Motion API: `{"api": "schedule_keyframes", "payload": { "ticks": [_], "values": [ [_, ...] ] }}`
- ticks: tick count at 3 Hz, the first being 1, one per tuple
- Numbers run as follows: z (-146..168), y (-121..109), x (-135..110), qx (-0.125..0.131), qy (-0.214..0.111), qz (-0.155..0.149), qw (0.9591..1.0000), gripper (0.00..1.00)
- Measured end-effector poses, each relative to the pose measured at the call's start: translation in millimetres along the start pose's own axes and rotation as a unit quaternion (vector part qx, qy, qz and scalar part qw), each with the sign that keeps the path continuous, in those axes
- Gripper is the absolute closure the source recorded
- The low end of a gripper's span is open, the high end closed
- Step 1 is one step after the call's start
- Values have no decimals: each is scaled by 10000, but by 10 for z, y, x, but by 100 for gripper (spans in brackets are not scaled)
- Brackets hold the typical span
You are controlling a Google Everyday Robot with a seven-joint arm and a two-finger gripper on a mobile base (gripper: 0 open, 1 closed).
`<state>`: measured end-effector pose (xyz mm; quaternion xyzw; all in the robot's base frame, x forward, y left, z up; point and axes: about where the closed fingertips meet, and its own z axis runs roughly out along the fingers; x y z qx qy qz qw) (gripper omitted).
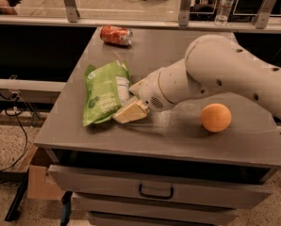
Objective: Move green rice chip bag near coke can
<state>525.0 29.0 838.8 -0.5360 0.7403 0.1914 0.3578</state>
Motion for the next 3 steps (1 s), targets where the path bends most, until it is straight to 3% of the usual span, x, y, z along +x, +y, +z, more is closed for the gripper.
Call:
{"api": "schedule_keyframes", "payload": {
  "ticks": [1,2,3],
  "values": [
    [22,-69,-54,93,-83,-1,9999,86],
    [45,-299,-157,433,-354,264,9981,100],
    [76,-636,-317,934,-796,650,9903,100]
  ]
}}
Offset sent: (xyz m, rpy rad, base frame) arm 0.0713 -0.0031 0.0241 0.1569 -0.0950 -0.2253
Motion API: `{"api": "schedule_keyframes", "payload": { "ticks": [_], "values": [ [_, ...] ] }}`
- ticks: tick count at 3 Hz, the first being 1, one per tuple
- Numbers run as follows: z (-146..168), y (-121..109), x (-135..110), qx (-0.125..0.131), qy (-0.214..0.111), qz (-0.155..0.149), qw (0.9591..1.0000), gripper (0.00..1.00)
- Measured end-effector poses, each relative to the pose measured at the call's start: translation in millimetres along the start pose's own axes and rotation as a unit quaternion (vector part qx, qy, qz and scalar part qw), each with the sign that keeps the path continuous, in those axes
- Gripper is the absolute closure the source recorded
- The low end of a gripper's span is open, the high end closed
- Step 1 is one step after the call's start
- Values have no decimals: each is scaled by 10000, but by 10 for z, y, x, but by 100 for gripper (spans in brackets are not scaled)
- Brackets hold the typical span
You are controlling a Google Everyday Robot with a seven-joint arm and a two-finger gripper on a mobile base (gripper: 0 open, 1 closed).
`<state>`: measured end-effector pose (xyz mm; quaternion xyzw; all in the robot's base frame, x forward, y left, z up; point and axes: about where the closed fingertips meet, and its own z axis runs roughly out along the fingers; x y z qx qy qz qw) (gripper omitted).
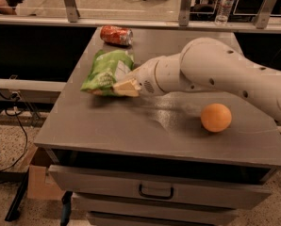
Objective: Move green rice chip bag near coke can
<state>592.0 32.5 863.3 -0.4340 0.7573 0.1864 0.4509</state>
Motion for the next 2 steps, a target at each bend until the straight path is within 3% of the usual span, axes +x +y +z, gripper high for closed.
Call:
{"api": "schedule_keyframes", "payload": {
  "ticks": [1,2],
  "values": [
    [94,-417,-224,584,-395,152,9974,100],
    [240,-733,-373,850,-566,137,9947,87]
  ]
}}
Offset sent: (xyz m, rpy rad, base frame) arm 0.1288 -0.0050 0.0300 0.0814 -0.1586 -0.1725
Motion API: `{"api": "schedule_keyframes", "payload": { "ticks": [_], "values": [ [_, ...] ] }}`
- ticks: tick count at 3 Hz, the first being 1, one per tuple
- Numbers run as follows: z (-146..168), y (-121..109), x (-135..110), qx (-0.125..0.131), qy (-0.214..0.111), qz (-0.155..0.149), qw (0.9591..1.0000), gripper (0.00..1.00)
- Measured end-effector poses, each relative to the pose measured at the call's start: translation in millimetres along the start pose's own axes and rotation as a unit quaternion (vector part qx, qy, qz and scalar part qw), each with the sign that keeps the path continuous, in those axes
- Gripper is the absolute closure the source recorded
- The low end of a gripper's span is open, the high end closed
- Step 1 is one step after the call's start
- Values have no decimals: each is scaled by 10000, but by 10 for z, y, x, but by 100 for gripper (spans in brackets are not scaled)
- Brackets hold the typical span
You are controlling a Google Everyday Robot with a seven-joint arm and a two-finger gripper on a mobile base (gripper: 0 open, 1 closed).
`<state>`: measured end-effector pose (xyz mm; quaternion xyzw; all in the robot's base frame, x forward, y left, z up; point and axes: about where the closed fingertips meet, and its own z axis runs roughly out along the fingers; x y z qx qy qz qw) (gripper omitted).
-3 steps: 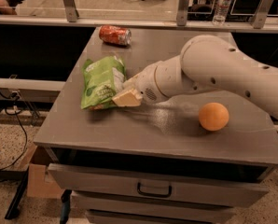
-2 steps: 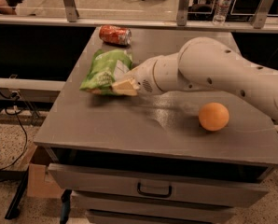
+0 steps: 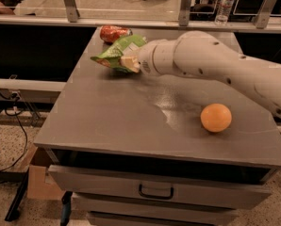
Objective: Move green rice chip bag near coke can
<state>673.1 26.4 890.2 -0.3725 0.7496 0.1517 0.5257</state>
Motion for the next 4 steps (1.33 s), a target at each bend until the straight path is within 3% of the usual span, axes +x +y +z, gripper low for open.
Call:
{"api": "schedule_keyframes", "payload": {
  "ticks": [2,3,4],
  "values": [
    [239,-221,-50,-164,-50,-88,9998,25],
    [229,-267,-37,-171,-32,-113,9998,3],
    [56,-354,-40,-19,-150,-17,9999,0]
  ]
}}
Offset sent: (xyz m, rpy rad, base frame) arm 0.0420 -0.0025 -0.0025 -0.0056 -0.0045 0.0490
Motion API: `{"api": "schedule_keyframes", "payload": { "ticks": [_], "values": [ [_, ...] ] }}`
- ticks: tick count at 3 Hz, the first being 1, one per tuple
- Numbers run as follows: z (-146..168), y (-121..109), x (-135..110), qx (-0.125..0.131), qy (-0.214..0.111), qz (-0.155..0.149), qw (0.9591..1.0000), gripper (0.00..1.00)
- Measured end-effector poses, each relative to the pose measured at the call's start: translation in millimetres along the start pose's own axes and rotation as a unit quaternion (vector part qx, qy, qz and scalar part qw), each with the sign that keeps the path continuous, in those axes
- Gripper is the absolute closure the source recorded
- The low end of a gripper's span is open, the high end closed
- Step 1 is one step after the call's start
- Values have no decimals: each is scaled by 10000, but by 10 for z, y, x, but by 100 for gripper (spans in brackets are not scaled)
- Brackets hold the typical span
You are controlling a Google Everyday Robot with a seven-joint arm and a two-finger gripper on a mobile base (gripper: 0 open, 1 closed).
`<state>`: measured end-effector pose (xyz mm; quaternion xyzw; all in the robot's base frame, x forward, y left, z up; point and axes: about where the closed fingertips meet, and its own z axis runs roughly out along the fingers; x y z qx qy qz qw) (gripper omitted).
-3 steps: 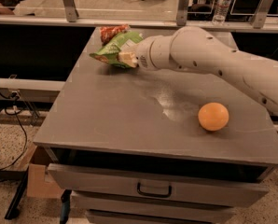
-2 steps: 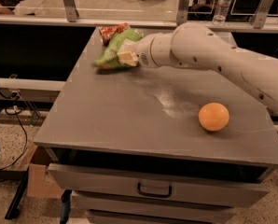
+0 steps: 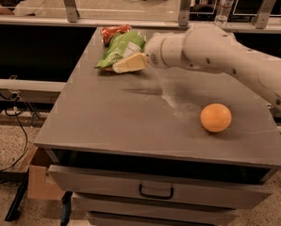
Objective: Move green rice chip bag near coke can
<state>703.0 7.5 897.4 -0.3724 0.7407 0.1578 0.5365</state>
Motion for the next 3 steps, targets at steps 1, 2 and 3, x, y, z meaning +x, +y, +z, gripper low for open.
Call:
{"api": "schedule_keyframes", "payload": {
  "ticks": [1,2,3],
  "values": [
    [-447,-223,40,449,-122,127,9988,0],
    [-919,-430,132,907,-63,188,9957,0],
    [-947,-436,130,927,-60,182,9955,0]
  ]
}}
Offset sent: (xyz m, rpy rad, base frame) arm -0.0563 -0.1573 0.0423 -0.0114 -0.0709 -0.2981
